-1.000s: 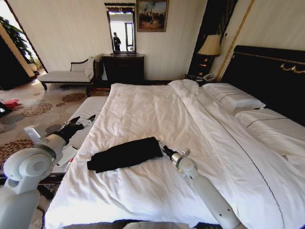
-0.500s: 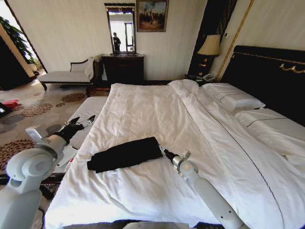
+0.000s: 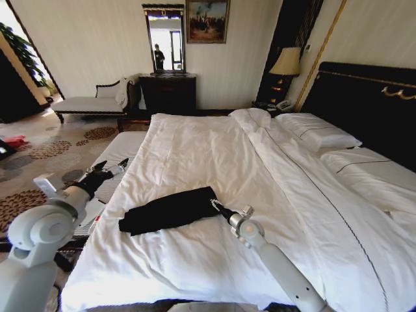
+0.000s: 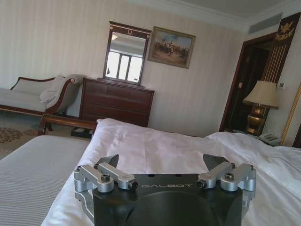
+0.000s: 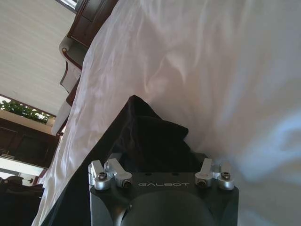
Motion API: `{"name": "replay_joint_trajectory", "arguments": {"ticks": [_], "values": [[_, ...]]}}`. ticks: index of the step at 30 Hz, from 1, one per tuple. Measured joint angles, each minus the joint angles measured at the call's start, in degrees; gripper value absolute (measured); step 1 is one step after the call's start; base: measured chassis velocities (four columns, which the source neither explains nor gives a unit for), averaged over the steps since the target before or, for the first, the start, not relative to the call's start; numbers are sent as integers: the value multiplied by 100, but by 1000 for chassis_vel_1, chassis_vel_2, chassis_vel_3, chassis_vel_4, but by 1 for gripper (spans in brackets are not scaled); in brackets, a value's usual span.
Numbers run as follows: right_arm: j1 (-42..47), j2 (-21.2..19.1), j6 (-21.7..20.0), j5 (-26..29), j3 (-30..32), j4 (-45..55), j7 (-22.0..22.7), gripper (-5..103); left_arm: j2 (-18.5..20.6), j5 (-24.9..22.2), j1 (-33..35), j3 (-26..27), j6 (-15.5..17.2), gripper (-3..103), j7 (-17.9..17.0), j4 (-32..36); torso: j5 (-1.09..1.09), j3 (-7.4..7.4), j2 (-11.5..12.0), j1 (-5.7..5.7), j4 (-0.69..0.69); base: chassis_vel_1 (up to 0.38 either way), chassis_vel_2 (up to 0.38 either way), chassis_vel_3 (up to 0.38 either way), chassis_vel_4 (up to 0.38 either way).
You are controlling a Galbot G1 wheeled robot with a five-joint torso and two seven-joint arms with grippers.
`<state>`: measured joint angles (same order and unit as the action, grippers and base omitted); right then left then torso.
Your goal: Fold the clothes on the bed.
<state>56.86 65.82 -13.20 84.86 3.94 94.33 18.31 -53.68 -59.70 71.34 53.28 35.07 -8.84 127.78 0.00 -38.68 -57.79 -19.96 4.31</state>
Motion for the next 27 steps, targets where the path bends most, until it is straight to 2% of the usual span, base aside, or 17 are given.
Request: {"name": "replay_joint_trajectory", "arguments": {"ticks": [1, 2, 4, 7, 10, 11, 12, 14, 17, 19, 21, 27], "values": [[-10, 12, 7, -14, 0, -16, -3, 70, -3, 7, 4, 0, -2, 100, 0, 0, 0, 0, 0, 0, 0, 0, 0, 0, 0], [-10, 12, 7, -14, 0, -16, -3, 70, -3, 7, 4, 0, -2, 100, 0, 0, 0, 0, 0, 0, 0, 0, 0, 0, 0], [-25, 20, 21, -25, 7, -28, -7, 58, -10, 23, 9, -2, -8, 100, 0, 0, 0, 0, 0, 0, 0, 0, 0, 0, 0], [-28, 16, 46, -46, 21, -29, -16, 53, -32, 50, 16, -6, -16, 100, 1, -1, 0, 0, 0, 0, 0, 0, 0, 0, 0], [6, 1, 83, -74, 54, -1, -29, 37, -47, 79, 30, -7, -29, 100, 1, -3, 0, 0, 0, 0, 0, 0, 0, 0, 0], [28, -3, 97, -83, 71, 31, -32, 37, -47, 88, 33, -7, -33, 100, 1, -5, 0, 0, 0, 0, 0, 0, 0, 0, 0], [66, -9, 125, -95, 94, 88, -35, 26, -46, 97, 35, -7, -37, 100, 1, -9, 0, 0, 0, 0, 0, 0, 0, 0, 0], [84, -12, 139, -98, 103, 114, -35, 26, -44, 99, 35, -7, -40, 100, 2, -11, 0, 0, 0, 0, 0, 0, 0, 0, 0], [214, -25, 217, -92, 183, 338, -27, 10, -40, 101, 44, -3, -44, 100, 4, -12, 0, 0, 0, 0, 0, 0, 0, 0, 0], [259, -40, 237, -80, 224, 427, -21, 10, -42, 102, 49, -3, -45, 100, 5, -9, 1, 0, 0, 0, 0, 0, 0, 0, 0], [378, -92, 275, -47, 324, 623, -10, 2, -53, 109, 54, -1, -47, 100, 5, -5, 0, 0, 0, 0, 0, 0, 0, 0, 0], [833, -363, 357, 81, 785, 1178, 76, 2, -50, 118, 54, 17, -59, 100, 5, 5, 1, 0, 0, 0, 1, 0, 0, 0, 0]]}}
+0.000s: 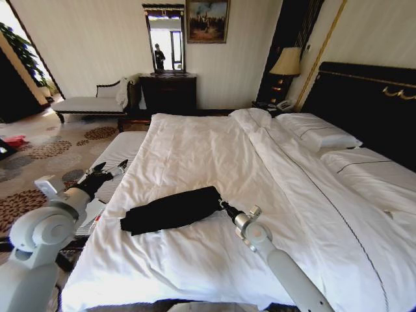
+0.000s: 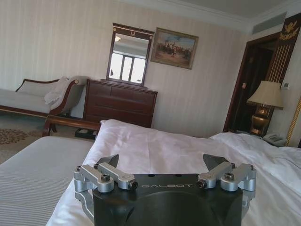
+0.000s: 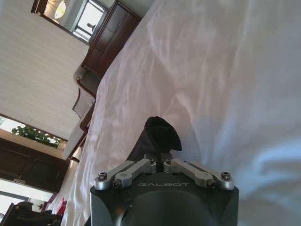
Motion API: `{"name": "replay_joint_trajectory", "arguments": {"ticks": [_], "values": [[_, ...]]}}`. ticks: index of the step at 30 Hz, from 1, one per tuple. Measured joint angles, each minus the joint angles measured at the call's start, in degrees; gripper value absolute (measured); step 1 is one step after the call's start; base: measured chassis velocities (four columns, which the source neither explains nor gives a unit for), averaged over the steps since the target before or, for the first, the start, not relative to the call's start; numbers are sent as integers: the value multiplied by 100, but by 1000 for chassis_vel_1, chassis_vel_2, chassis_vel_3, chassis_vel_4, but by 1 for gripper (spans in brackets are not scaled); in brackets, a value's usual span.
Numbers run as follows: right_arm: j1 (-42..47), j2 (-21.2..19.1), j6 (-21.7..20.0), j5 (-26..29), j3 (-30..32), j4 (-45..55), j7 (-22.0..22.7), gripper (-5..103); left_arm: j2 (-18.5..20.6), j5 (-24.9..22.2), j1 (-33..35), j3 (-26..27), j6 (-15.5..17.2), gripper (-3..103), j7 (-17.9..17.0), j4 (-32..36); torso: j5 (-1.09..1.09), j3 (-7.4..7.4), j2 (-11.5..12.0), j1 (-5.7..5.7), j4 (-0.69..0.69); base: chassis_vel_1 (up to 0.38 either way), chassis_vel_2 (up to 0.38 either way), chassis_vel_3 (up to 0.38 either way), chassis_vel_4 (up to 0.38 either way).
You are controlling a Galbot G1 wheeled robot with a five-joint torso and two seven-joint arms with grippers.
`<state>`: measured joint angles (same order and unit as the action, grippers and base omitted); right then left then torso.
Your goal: Fold the clothes on the bed.
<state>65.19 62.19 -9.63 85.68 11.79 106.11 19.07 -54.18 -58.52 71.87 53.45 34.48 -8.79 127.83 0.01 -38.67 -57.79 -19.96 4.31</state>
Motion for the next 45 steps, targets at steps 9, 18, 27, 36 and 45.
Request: {"name": "replay_joint_trajectory", "arguments": {"ticks": [9, 18, 27, 36, 45], "values": [[572, -540, 39, 249, 756, 417, 71, 2, -33, 14, -40, -6, -20, 100, 0, 12, -1, 0, 0, 0, 1, 0, 0, 0, 0], [77, -789, 140, 91, 308, 586, 101, 2, 32, -266, -217, 156, -23, 100, -122, 155, -2, 0, 0, 0, 0, 0, 0, 0, 0], [-826, -912, 129, -271, -1256, 728, -117, 2, 147, -427, -264, 268, -2, 100, -231, 179, -2, 0, 0, 0, -1, 0, 0, 0, 0], [-1634, -574, 240, -669, -2458, 120, -562, 2, 106, -324, -221, 271, 11, 100, -262, -4, -3, 0, 0, 0, -1, 0, 0, 0, 0], [-2517, 159, 564, -753, -3236, -618, -1291, 2, 112, -214, -320, 191, 21, 100, -263, -272, -3, -1, 0, 0, -1, 0, 0, 0, 0]]}}
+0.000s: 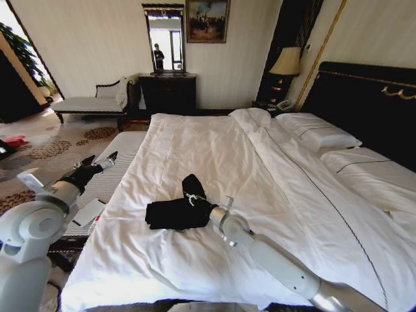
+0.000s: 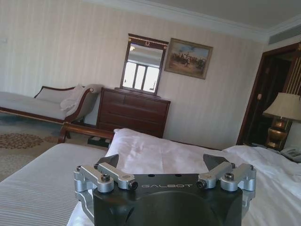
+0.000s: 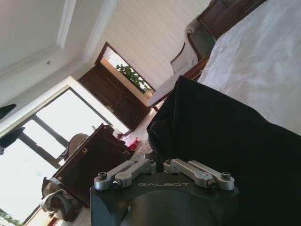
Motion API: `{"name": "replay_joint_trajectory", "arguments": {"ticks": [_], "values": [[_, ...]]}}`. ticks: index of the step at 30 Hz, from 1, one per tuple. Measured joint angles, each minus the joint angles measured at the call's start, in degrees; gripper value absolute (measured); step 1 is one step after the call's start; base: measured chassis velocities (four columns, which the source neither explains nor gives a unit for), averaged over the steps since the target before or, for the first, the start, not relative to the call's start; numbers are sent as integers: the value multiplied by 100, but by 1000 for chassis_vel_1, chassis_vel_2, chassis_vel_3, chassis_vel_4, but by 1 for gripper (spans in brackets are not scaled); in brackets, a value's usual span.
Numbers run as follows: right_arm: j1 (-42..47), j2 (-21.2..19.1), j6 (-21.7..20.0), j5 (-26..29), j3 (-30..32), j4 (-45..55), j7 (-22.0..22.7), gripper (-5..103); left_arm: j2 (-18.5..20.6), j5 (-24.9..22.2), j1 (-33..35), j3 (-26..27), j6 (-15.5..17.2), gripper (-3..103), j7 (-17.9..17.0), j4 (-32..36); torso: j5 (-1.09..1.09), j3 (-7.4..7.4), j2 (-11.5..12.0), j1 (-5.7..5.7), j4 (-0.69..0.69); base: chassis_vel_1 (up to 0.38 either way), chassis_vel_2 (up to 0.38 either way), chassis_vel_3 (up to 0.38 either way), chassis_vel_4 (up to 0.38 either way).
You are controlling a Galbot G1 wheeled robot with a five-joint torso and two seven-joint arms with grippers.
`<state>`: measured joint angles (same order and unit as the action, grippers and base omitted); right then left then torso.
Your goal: Fold the clothes on the bed.
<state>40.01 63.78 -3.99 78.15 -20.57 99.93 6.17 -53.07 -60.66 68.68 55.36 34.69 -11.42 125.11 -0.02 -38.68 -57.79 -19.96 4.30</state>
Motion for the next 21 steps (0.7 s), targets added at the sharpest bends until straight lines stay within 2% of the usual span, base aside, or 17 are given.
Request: {"name": "replay_joint_trajectory", "arguments": {"ticks": [9, 21], "values": [[-34, 389, 22, -216, -578, -216, -19, 2, 7, 52, -80, -34, 2, 100, 3, -174, 1, 0, 0, 0, 2, 0, 0, 0, 0], [17, 719, 123, -477, -901, -565, -157, 2, -23, 91, -55, -43, -8, 100, 13, -212, 1, 1, 0, 0, 1, 0, 0, 0, 0]]}}
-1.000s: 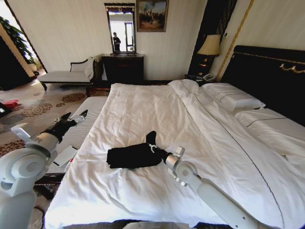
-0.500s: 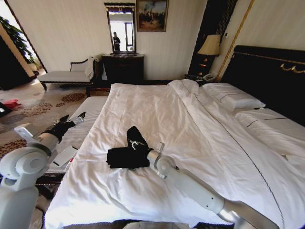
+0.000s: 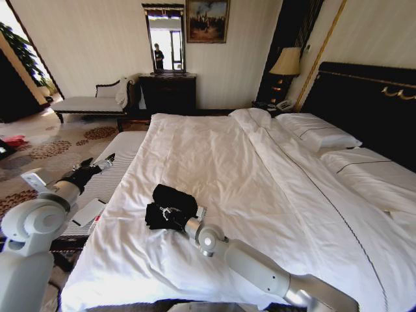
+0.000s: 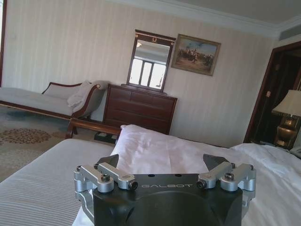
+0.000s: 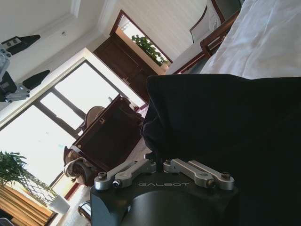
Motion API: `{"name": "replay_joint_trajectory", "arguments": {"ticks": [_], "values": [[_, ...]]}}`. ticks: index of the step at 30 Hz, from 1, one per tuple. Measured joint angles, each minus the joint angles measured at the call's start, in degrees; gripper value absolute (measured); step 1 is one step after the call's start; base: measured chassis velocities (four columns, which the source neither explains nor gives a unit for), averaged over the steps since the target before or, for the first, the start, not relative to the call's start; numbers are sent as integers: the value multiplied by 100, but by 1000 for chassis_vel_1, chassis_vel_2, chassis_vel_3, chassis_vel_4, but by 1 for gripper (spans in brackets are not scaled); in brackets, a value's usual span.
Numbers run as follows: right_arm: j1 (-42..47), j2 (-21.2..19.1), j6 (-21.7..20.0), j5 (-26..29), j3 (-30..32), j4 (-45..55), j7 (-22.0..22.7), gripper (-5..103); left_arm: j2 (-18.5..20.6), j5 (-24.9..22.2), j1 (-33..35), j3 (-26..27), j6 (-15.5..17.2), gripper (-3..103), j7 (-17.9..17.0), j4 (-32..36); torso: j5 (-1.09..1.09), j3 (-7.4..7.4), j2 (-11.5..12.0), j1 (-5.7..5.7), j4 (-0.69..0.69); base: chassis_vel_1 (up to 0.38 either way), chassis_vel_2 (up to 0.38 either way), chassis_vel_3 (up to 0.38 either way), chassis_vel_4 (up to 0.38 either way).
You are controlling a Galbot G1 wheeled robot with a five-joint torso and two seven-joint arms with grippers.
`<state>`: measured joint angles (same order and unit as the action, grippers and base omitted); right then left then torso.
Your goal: Fold the clothes on the bed.
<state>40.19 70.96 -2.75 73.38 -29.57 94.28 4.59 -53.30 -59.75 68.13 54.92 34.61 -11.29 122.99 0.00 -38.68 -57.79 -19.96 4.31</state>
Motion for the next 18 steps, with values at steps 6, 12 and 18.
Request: {"name": "replay_joint_trajectory", "arguments": {"ticks": [6, 12, 18], "values": [[-79, 158, 58, -35, -63, -206, -73, 2, -29, 15, 51, 15, -2, 100, 1, 33, 0, 0, 0, 0, 0, 0, 0, 0, 0], [-6, 282, 102, -231, -170, -330, -92, 3, -30, 19, 59, 20, -4, 100, 1, 39, 0, 0, 0, 0, -1, 0, 0, 0, 0], [74, 274, 353, -130, 3, -35, -169, 25, -74, 81, 90, -3, -5, 100, 2, 27, 1, 0, 0, 0, -1, 0, 0, 0, 0]]}}
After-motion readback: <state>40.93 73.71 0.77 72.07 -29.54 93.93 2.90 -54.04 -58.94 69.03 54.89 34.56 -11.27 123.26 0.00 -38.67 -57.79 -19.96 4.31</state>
